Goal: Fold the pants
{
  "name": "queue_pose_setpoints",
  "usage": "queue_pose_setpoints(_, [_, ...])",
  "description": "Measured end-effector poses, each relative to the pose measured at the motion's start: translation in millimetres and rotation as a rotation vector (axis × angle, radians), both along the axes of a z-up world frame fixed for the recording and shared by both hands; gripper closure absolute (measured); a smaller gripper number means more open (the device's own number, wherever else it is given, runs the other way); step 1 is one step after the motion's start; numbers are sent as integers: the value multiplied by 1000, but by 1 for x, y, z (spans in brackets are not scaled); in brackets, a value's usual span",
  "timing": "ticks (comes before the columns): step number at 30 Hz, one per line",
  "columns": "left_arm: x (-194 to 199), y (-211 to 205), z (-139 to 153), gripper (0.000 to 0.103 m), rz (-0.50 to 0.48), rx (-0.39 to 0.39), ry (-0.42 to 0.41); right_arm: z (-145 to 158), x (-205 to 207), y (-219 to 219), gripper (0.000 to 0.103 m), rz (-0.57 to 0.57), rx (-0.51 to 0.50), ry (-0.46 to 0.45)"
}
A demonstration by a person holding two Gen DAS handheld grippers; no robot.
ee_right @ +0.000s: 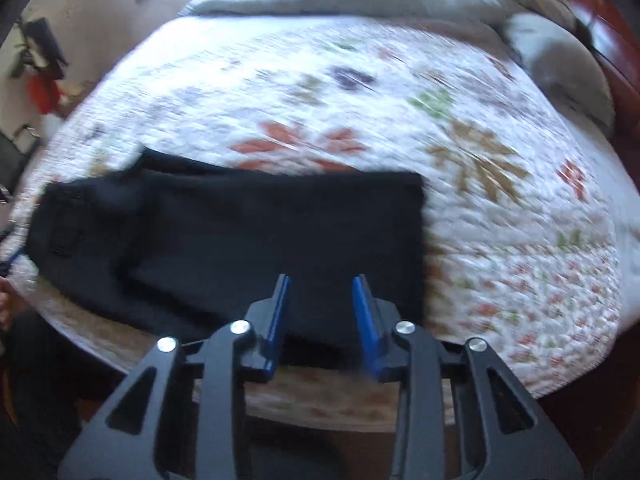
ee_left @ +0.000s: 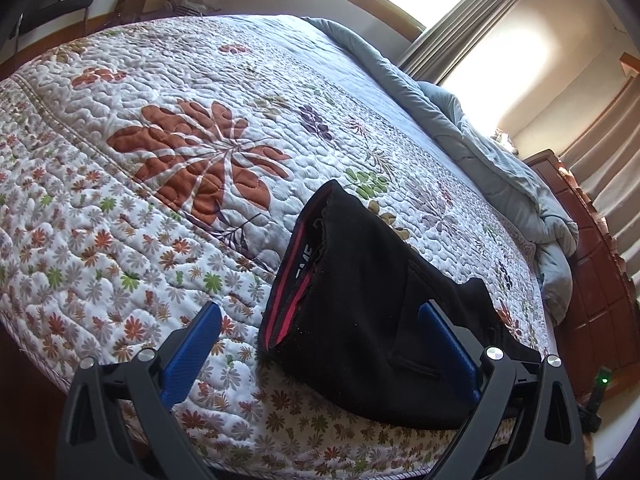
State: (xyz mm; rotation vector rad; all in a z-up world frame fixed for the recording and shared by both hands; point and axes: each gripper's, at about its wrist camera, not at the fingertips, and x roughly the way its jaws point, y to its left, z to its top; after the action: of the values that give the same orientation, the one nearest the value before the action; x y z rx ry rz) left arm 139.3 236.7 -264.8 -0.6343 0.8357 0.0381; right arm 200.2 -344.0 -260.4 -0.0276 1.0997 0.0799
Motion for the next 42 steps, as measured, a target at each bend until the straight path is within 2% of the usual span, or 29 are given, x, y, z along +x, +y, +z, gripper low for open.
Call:
queue_pose_setpoints(2, [0, -1, 0, 4, 0, 6, 5, -14, -5, -13, 75, -16, 6, 33])
queue_pose_setpoints(7, [5, -3, -3, 4, -1, 10, 22, -41, -4, -24, 76, -7, 19, 78])
queue_pose_setpoints(9, [9, -7, -3, 4, -11, 22, 32, -36, -2, -25, 74, 9, 29, 92])
queue_pose_setpoints(12, [11, -9, -4, 4, -19, 35, 39, -6, 13, -38, 75, -9, 159, 35])
queue_pose_setpoints(15, [11, -9, -5, 4, -16, 36, 45, 7, 42, -51, 73, -40, 223, -4])
queue_pose_setpoints(17, [12, -10, -6, 4, -19, 44, 54, 1, 62, -55, 73, -48, 250, 12])
queue_pose_setpoints(19, [13, -11, -7, 4, -22, 56, 64, -20, 81, -59, 79, -61, 248, 66])
queue_pose_setpoints(20, [13, -11, -8, 4, -22, 59, 69, -32, 88, -61, 86, -71, 234, 102])
queue_pose_setpoints(22, [13, -9, -10, 4, -18, 61, 79, -35, 92, -58, 86, -61, 227, 116])
queue_pose_setpoints(27, [15, -4, -18, 4, -25, 68, 122, -1, 64, -44, 76, -27, 267, 58])
queue_pose_setpoints(30, [11, 2, -18, 4, 2, 67, 142, 0, 41, -15, 76, 46, 249, 97])
queue_pose_setpoints(31, [7, 5, -17, 4, 17, 45, 137, -6, 35, -7, 76, 67, 221, 121])
queue_pose_setpoints(34, [-12, 17, -21, 4, 81, -156, 136, -30, 19, 6, 76, 95, 119, 174])
queue_pose_setpoints(36, [-23, 24, -30, 4, 130, -284, 155, -34, 15, 13, 75, 109, 77, 183])
queue_pose_setpoints(39, [-30, 29, -39, 4, 164, -408, 150, -13, 23, 24, 71, 121, 90, 172])
queue_pose_setpoints(40, [-30, 29, -40, 4, 172, -425, 146, -1, 27, 31, 70, 143, 102, 154])
queue_pose_setpoints(42, [-28, 29, -41, 4, 189, -440, 137, 21, 35, 48, 61, 189, 122, 131])
